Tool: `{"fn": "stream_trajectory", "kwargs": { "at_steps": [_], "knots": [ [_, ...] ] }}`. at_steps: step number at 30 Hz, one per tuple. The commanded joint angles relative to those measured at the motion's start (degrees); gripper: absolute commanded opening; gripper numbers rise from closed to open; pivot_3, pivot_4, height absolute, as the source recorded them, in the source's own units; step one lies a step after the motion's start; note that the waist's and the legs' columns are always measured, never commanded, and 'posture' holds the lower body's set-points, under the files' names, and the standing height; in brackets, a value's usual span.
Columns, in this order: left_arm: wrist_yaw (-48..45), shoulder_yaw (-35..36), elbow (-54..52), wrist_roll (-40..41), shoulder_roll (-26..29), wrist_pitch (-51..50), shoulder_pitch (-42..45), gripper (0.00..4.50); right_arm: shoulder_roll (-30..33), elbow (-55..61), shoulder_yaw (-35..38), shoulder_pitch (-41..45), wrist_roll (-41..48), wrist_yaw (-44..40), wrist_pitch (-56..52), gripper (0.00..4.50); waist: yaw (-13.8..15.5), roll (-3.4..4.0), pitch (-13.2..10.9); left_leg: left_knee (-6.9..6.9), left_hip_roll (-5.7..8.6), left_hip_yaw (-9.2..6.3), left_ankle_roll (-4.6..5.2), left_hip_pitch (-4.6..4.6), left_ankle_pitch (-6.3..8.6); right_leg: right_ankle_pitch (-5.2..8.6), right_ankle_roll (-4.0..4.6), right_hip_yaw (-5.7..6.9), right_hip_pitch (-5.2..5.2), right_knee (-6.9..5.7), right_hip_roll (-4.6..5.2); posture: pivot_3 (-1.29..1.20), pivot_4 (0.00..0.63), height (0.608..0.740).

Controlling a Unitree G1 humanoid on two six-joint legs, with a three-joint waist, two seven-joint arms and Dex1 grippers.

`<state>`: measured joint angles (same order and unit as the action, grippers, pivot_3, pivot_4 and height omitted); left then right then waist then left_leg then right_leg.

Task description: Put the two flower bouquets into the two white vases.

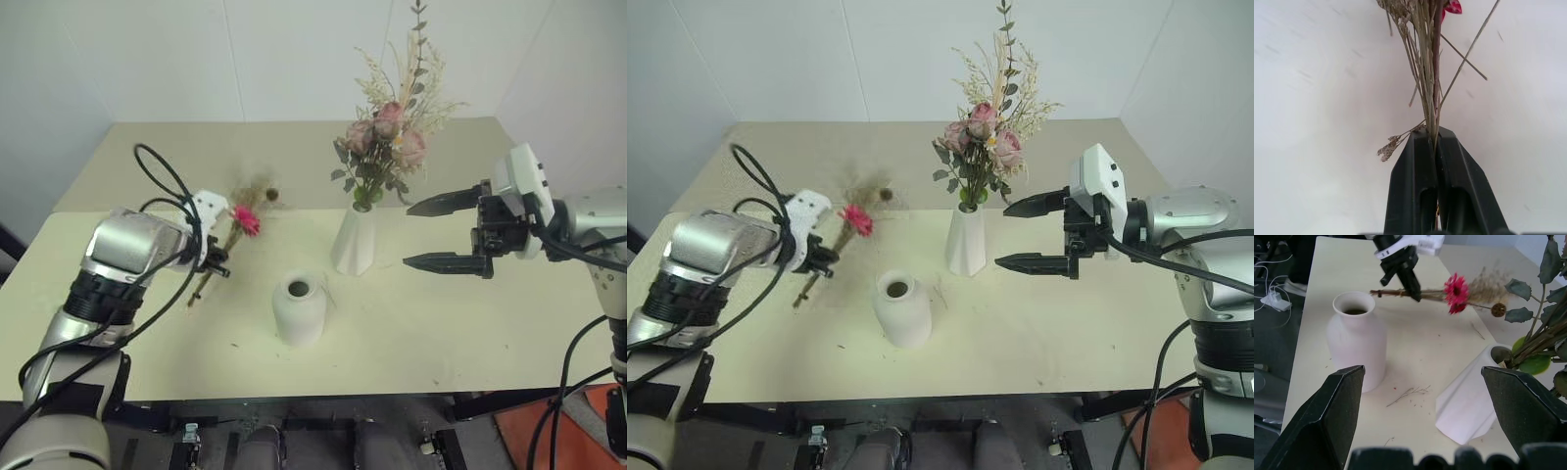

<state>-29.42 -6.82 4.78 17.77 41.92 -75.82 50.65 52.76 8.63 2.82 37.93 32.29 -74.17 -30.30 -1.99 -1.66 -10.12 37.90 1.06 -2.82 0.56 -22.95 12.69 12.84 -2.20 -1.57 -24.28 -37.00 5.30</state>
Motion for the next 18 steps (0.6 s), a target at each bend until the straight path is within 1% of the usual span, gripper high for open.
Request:
{"fn": "stream_trajectory", "kwargs": {
  "at_steps": [1, 3, 6, 10, 14, 18],
  "knots": [
    [1.5, 7.01, -0.59, -0.88, -0.23, 8.18, 0.99, 0.03, -0.1, 0.72, 1.93, -0.13, 0.38, 0.65, 1.17, 4.5, 0.08, 0.0, 0.0, 0.0, 0.01, 0.0, 0.0, 0.0, 0.0, 0.0, 0.0, 0.0, 0.0, 0.0, 0.02, 0.0, 0.15, 0.74],
    [1.82, 9.71, -1.44, -0.64, -1.05, 13.79, -0.09, 0.03, -0.14, 0.87, 2.03, -0.24, 0.51, 0.86, 1.05, 4.5, 0.28, 0.0, 0.0, 0.0, 0.03, 0.01, 0.0, -0.01, 0.0, 0.0, 0.0, 0.0, 0.0, 0.0, 0.03, 0.0, 0.15, 0.74],
    [2.39, 15.58, -2.64, 1.31, -4.4, 23.53, -0.78, 0.03, -0.05, 1.06, 2.31, -0.51, 0.53, 1.33, 0.97, 4.5, 0.94, 0.0, 0.0, 0.0, 0.03, 0.01, -0.01, 0.0, 0.0, -0.01, 0.0, 0.0, 0.0, 0.02, 0.06, 0.0, 0.15, 0.74],
    [-2.17, 20.76, -4.58, 8.54, -7.27, 24.5, 1.47, 0.03, 0.37, 1.06, 2.81, -0.71, 0.46, 2.05, 0.73, 4.5, 1.25, -0.02, -0.01, 0.01, 0.05, 0.02, -0.01, -0.04, 0.0, -0.02, 0.01, 0.0, -0.01, 0.02, 0.08, 0.0, 0.15, 0.74],
    [-7.39, 20.77, -5.94, 13.12, -8.07, 25.4, 2.97, 0.03, 1.01, 1.16, 3.59, -1.08, 0.87, 2.34, 0.23, 4.5, 1.23, -0.03, -0.01, 0.01, 0.09, 0.03, -0.01, -0.09, 0.0, -0.04, -0.02, 0.01, -0.01, 0.06, 0.1, 0.0, 0.15, 0.74],
    [-10.61, 21.65, -6.0, 17.31, -9.34, 27.03, 4.22, 0.03, 1.57, 1.89, 4.59, -2.08, 1.58, 2.7, -0.54, 4.5, 1.23, -0.03, -0.01, 0.02, 0.09, 0.04, -0.01, -0.05, 0.0, -0.04, -0.03, 0.01, 0.02, 0.05, 0.09, 0.0, 0.15, 0.74]
  ]
}}
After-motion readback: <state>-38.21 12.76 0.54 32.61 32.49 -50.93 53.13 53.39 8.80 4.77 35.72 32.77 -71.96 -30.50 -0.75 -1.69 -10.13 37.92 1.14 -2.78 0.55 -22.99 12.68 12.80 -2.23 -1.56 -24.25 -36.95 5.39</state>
